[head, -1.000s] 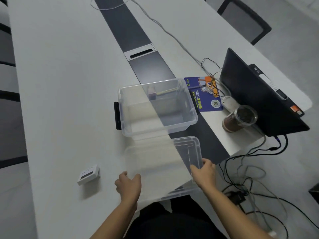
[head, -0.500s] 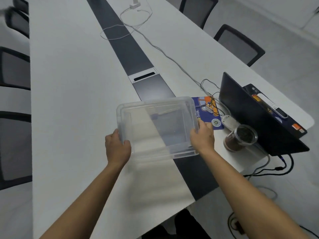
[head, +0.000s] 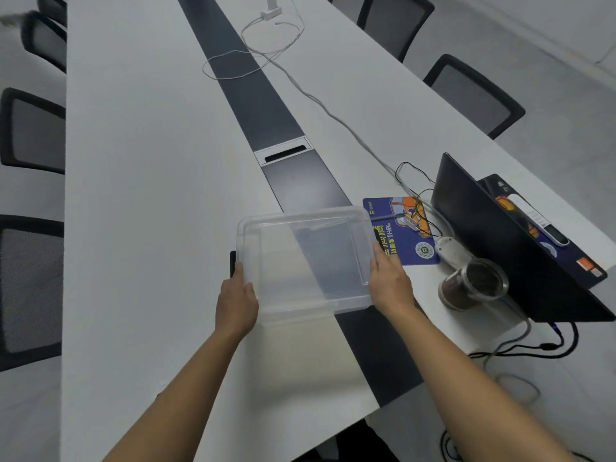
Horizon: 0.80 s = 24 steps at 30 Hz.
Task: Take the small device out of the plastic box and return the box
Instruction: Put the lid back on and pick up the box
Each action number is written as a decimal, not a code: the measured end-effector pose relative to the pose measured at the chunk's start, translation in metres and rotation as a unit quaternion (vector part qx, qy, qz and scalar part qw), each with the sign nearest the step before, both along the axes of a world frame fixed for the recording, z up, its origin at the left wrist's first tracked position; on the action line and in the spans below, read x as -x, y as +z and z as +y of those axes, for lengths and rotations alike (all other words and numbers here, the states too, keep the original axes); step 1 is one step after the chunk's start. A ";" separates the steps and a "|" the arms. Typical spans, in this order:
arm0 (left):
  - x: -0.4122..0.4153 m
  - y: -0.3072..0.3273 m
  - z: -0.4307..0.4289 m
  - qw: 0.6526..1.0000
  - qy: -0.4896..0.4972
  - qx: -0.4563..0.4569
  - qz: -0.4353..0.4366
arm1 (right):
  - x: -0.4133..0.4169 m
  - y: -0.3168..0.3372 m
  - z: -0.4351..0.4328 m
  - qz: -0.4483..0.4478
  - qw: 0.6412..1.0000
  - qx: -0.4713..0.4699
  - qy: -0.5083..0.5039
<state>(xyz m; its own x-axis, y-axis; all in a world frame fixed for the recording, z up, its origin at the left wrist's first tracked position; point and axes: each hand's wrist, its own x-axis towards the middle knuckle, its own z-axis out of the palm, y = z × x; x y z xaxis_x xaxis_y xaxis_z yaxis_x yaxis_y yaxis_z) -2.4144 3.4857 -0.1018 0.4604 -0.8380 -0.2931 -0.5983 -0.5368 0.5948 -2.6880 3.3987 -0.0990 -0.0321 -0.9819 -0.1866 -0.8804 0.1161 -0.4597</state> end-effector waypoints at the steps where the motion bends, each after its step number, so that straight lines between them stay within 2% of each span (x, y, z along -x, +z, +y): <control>1: 0.003 0.000 0.008 1.000 0.006 0.006 0.000 | 0.003 -0.001 0.007 -0.009 1.000 0.003 -0.003; 5: 0.024 0.001 0.050 1.000 0.022 0.011 -0.010 | 0.014 -0.003 0.042 -0.037 0.999 0.003 -0.011; 9: 0.034 -0.014 0.094 0.998 -0.009 0.010 -0.065 | 0.027 -0.008 0.077 -0.044 0.999 -0.002 -0.006; 12: 0.032 -0.020 0.108 0.997 -0.008 0.016 -0.068 | 0.030 -0.009 0.091 -0.055 0.998 0.006 -0.019; 15: 0.030 -0.014 0.108 0.999 0.035 0.028 -0.029 | 0.027 -0.011 0.096 -0.035 0.997 0.033 -0.058; 17: 0.026 -0.015 0.105 0.997 0.080 0.024 -0.006 | 0.027 -0.012 0.096 -0.046 0.995 0.014 -0.088; 19: 0.020 -0.012 0.099 0.983 0.156 0.009 0.097 | 0.032 -0.012 0.093 -0.135 0.980 -0.056 -0.134; 21: 0.016 -0.011 0.092 0.941 0.245 0.002 0.235 | 0.036 -0.009 0.089 -0.249 0.940 -0.134 -0.192; 22: 0.016 -0.010 0.089 0.928 0.267 -0.003 0.262 | 0.037 -0.008 0.088 -0.270 0.930 -0.142 -0.205; 24: 0.016 -0.010 0.086 0.947 0.242 -0.005 0.211 | 0.037 -0.006 0.088 -0.265 0.936 -0.107 -0.208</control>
<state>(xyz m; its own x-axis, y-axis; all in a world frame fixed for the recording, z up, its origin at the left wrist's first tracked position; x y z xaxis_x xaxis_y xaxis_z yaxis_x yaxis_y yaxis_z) -2.4309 3.5722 -0.1114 0.6300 -0.5549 -0.5433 0.0090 -0.6943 0.7196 -2.7246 3.4864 -0.1053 -0.2499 -0.8438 -0.4750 -0.3941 0.5367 -0.7461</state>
